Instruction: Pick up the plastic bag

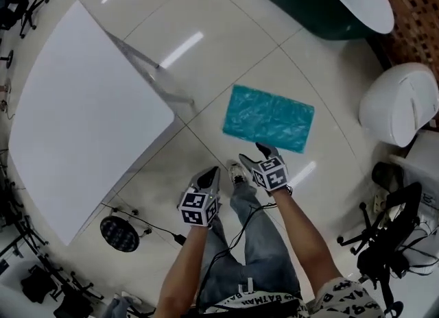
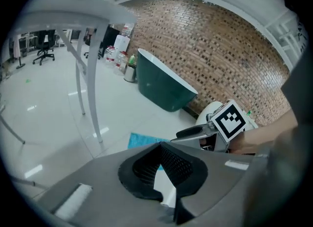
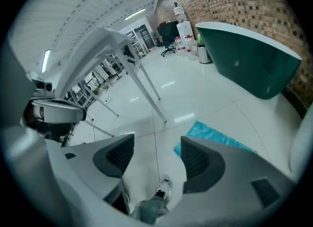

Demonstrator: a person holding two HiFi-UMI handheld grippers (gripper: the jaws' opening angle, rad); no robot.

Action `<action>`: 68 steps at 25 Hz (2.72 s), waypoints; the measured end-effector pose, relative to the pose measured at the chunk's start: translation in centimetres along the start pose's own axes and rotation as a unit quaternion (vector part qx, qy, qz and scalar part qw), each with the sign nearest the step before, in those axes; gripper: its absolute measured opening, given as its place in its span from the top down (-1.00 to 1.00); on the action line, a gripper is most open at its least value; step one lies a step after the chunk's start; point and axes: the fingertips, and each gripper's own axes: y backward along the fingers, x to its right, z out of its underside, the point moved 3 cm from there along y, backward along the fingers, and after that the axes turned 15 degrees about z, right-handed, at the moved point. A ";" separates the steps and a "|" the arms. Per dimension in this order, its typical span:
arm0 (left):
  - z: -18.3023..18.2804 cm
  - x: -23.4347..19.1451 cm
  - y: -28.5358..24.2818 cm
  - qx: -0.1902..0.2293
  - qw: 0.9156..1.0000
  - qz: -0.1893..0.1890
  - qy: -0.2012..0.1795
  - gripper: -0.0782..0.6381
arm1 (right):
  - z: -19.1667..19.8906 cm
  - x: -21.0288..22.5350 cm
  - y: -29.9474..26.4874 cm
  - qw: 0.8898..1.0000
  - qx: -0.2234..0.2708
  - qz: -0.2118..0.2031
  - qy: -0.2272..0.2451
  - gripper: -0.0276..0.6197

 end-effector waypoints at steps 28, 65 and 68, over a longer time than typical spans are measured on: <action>20.0 -22.5 -21.7 -0.080 0.997 0.012 -0.010 0.78 | 18.7 2.1 -40.3 0.979 0.023 0.037 0.200 -0.22; 2.4 -2.8 -2.1 0.016 0.997 0.035 -0.064 0.78 | -1.2 0.2 -5.1 0.973 0.184 -0.039 -0.135 0.89; -1.5 2.3 3.1 0.028 0.995 0.045 -0.083 0.78 | -4.6 -1.1 4.3 0.959 0.207 -0.077 -0.178 0.89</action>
